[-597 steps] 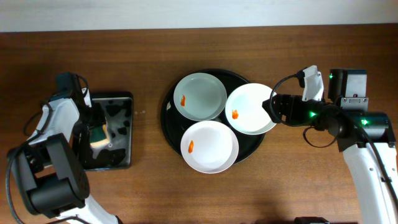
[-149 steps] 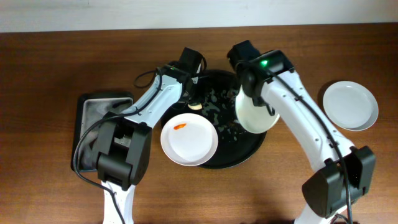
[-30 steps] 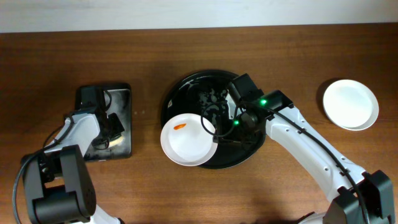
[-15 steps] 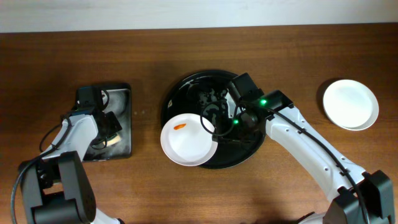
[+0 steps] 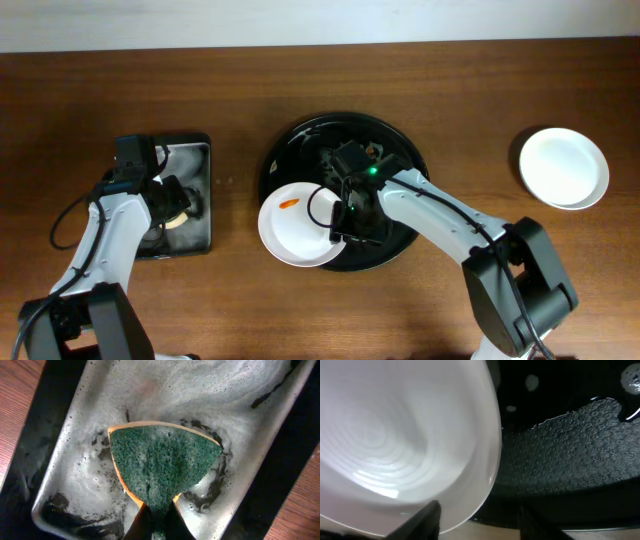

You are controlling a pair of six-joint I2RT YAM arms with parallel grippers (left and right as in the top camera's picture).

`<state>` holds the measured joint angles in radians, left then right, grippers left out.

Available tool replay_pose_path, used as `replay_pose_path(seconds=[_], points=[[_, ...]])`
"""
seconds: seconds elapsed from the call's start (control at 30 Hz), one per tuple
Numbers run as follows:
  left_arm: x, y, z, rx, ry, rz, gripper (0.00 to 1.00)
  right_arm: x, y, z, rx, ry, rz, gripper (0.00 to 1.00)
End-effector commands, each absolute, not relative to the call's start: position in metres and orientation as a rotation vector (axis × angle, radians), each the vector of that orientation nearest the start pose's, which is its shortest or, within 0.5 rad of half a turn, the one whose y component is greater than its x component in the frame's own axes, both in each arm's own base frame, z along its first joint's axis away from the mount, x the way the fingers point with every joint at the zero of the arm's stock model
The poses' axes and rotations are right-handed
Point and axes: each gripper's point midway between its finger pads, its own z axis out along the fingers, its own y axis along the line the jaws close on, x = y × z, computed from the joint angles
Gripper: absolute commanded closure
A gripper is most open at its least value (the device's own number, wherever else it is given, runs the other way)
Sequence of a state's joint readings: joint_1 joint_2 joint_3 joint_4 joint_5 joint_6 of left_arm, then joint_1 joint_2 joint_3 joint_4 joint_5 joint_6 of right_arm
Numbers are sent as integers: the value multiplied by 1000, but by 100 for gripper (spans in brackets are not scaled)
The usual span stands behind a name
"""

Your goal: Clean dirty plates on tray and stack at the side

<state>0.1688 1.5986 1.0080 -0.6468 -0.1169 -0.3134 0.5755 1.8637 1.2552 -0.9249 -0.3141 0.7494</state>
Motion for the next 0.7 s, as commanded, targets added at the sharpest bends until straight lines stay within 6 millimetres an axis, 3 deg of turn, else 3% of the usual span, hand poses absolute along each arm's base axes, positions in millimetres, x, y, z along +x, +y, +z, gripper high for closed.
replay_pose_path(seconds=[0.0, 0.13, 0.17, 0.23, 0.33, 0.43, 0.5, 0.53, 0.57, 0.6, 0.67], points=[[342, 81, 71, -674, 2680, 140, 100, 251, 227, 29, 402, 3271, 383, 57], [342, 81, 71, -673, 2680, 139, 100, 250, 229, 13, 499, 3242, 405, 64], [342, 81, 71, -673, 2679, 139, 100, 251, 230, 13, 496, 3238, 415, 78], [342, 81, 71, -674, 2679, 140, 100, 257, 224, 12, 495, 3215, 383, 88], [342, 81, 71, -673, 2677, 139, 100, 294, 192, 22, 333, 3137, 300, 94], [343, 81, 71, -673, 2676, 139, 100, 353, 140, 38, -64, 2972, 97, 96], [343, 81, 71, -673, 2675, 139, 100, 382, 131, 45, -316, 2842, 34, 91], [343, 81, 71, -673, 2676, 139, 100, 394, 129, 48, -418, 2779, -9, 72], [343, 81, 71, -673, 2675, 139, 100, 396, 131, 49, -437, 2765, -7, 64], [342, 81, 71, -673, 2676, 138, 100, 396, 130, 51, -422, 2769, -4, 55], [343, 81, 71, -673, 2676, 139, 100, 373, 137, 47, -134, 2899, 129, 50]])
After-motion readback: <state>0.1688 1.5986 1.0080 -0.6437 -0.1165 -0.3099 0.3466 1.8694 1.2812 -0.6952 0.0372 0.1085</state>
